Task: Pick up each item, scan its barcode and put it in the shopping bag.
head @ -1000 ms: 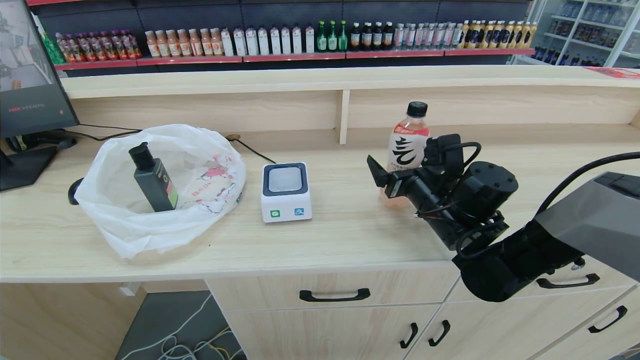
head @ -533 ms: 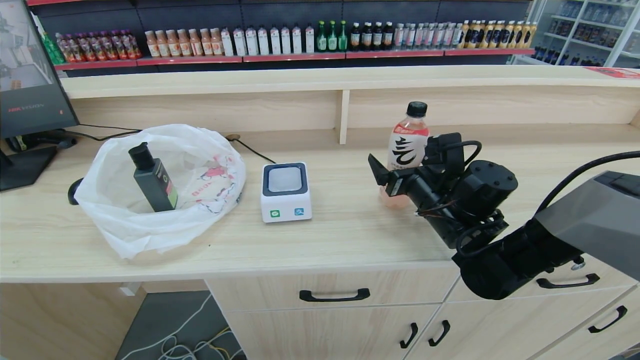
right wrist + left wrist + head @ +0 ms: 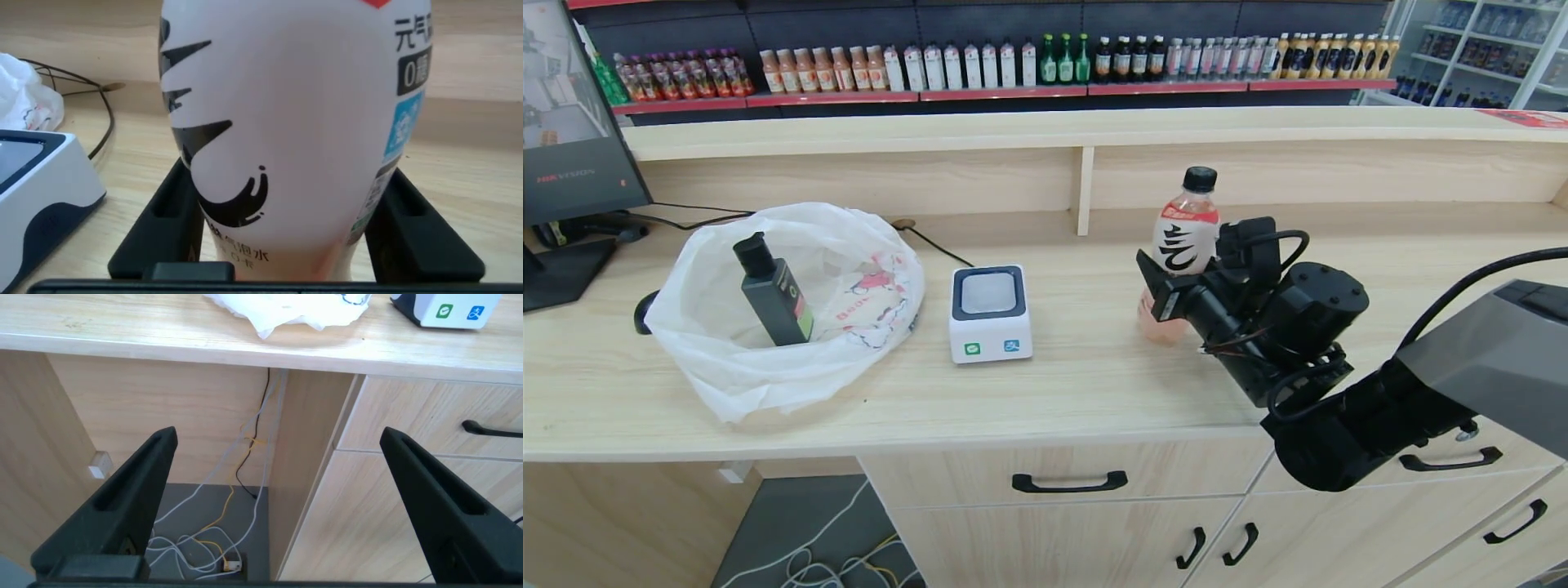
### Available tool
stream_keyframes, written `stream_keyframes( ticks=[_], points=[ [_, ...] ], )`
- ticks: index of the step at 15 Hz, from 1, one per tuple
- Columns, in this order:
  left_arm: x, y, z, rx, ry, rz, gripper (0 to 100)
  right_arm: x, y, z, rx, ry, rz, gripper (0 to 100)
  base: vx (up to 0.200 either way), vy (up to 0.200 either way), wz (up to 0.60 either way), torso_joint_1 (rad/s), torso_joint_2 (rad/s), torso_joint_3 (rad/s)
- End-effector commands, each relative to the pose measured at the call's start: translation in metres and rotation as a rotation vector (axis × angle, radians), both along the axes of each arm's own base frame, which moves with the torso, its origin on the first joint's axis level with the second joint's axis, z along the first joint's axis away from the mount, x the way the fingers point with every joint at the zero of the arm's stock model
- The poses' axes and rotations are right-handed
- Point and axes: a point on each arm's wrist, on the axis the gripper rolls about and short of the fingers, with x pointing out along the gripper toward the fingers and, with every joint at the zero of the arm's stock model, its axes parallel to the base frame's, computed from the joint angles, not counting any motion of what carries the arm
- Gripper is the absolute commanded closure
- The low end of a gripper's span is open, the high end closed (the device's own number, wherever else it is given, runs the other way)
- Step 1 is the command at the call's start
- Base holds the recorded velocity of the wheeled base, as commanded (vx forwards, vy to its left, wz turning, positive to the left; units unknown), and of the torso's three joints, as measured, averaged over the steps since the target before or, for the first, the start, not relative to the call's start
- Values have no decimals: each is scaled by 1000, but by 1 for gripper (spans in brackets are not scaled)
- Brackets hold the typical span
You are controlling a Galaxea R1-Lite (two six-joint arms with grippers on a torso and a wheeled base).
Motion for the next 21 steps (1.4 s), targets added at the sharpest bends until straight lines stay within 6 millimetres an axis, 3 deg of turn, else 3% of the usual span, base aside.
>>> stream_keyframes(
  ticks=[1,6,9,12,13,16,21],
  points=[
    [0,0,0,0,0,1,0,-3,-1,6,1,-11,-3,100,0,0,0,0,0,0],
    [0,0,0,0,0,1,0,-22,2,24,29,-41,-16,100,0,0,0,0,0,0],
    [0,0,0,0,0,1,0,-42,-4,45,43,-76,-25,100,0,0,0,0,0,0],
    [0,0,0,0,0,1,0,-76,-8,68,23,-125,-2,100,0,0,0,0,0,0],
    [0,0,0,0,0,1,0,-94,-13,70,-5,-126,-8,100,0,0,0,0,0,0],
    [0,0,0,0,0,1,0,-121,-29,68,-38,-114,-32,100,0,0,0,0,0,0],
    [0,0,0,0,0,1,0,-144,-39,56,-66,-69,-4,100,0,0,0,0,0,0]
  ],
)
